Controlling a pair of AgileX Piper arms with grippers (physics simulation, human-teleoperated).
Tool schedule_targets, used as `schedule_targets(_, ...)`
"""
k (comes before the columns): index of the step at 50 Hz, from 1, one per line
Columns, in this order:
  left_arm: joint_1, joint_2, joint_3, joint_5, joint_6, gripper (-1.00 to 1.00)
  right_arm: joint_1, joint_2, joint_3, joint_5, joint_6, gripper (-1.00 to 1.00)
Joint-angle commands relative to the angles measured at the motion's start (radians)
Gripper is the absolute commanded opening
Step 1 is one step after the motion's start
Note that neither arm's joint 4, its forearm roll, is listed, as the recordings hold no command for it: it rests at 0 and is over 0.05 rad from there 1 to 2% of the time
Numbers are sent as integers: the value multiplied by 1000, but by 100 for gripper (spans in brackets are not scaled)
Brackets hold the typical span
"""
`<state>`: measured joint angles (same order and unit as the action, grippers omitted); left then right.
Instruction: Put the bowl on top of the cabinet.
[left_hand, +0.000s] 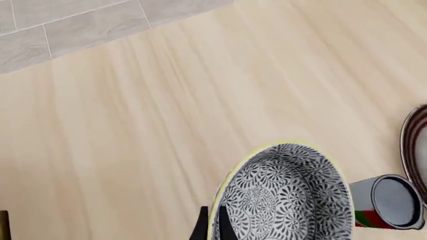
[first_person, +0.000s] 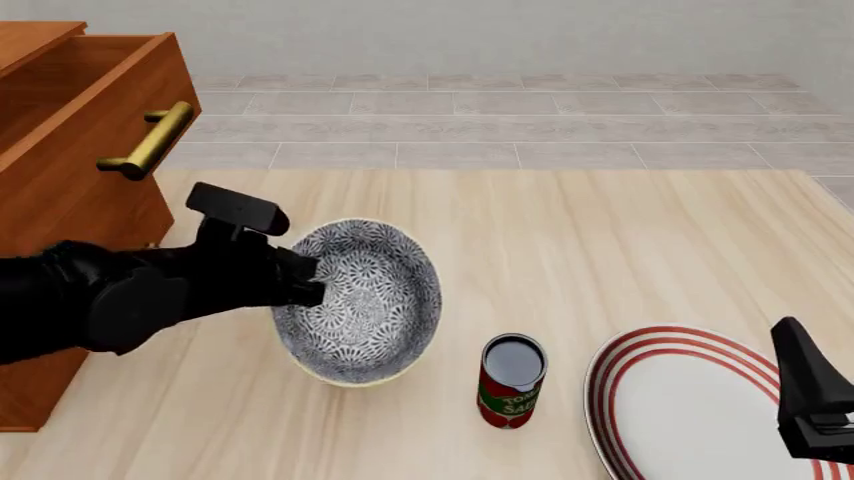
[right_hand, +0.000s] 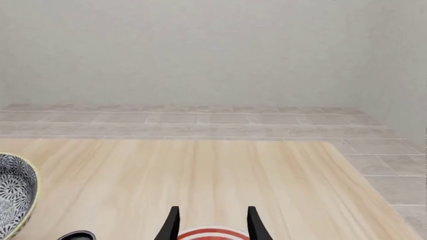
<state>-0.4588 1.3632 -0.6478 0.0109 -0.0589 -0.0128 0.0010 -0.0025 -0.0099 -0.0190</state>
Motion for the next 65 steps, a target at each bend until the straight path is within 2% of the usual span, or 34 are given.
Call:
schedule_targets(1,-23,-168,36,86,-11,-100,-1,0,0,-2,-6,100)
schedule_targets(16,-43,-393,54,239,-46,-100,-3,-1,-3,-2,-13,100)
schedule_targets(30,-17,-488,41,322,-58,-100,-3,-1,-1,-5,-18,100)
schedule_targets(37,12,-515,25,347,-42,-100,7,-1,-2,-6,-46,100)
schedule_targets(48,37,-573,-29,436,-55,-100,11,-1,-1,-5,-58,100)
schedule_targets(54,48,-600,-90,497,-68,-100,11,-1,0,-5,-62,100)
schedule_targets(65,80,-593,-173,544,-78,-100,11,0,0,-3,-64,100)
